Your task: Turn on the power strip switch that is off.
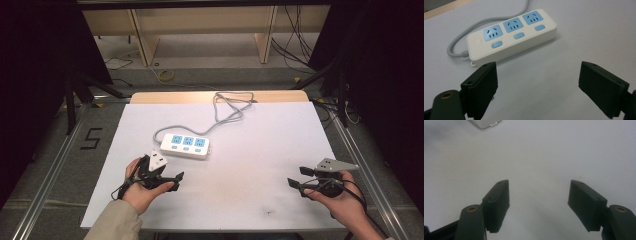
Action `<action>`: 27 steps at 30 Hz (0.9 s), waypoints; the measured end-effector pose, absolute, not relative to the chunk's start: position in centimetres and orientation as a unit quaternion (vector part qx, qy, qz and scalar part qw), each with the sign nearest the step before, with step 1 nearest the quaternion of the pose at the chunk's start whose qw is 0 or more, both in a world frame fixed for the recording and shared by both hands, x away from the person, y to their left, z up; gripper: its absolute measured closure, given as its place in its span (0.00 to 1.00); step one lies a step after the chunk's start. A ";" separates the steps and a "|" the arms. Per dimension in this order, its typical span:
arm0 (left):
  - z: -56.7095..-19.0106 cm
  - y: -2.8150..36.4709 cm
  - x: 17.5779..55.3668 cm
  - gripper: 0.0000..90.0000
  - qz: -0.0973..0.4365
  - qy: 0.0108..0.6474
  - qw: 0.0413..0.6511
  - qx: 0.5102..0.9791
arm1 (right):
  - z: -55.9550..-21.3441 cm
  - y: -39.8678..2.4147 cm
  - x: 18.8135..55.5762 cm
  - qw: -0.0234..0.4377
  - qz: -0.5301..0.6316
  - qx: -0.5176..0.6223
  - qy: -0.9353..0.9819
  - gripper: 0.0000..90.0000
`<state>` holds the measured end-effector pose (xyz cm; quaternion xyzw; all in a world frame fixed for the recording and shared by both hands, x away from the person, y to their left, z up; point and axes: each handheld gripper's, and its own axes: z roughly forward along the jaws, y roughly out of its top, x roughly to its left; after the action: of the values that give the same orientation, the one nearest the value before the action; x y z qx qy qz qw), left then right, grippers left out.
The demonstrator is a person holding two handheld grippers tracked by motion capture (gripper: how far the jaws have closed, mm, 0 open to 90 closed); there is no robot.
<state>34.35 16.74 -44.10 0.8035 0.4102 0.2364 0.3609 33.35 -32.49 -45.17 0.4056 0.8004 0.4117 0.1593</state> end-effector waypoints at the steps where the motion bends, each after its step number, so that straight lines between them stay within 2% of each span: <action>1: -44.2 16.9 34.2 0.17 0.236 0.412 0.361 0.802 | -45.2 -32.5 33.4 0.159 0.412 0.406 0.800 0.38; 18: -45.9 19.4 31.6 0.17 0.224 0.436 0.342 0.802 | -45.3 -32.5 33.5 0.158 0.407 0.407 0.802 0.38; 27: -45.5 18.5 31.8 0.17 0.218 0.429 0.352 0.803 | -45.3 -32.5 33.5 0.158 0.406 0.405 0.804 0.38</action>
<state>31.84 18.54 -45.50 0.8026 0.4291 0.2181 0.3522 33.52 -32.46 -45.35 0.4051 0.8036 0.4065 0.1576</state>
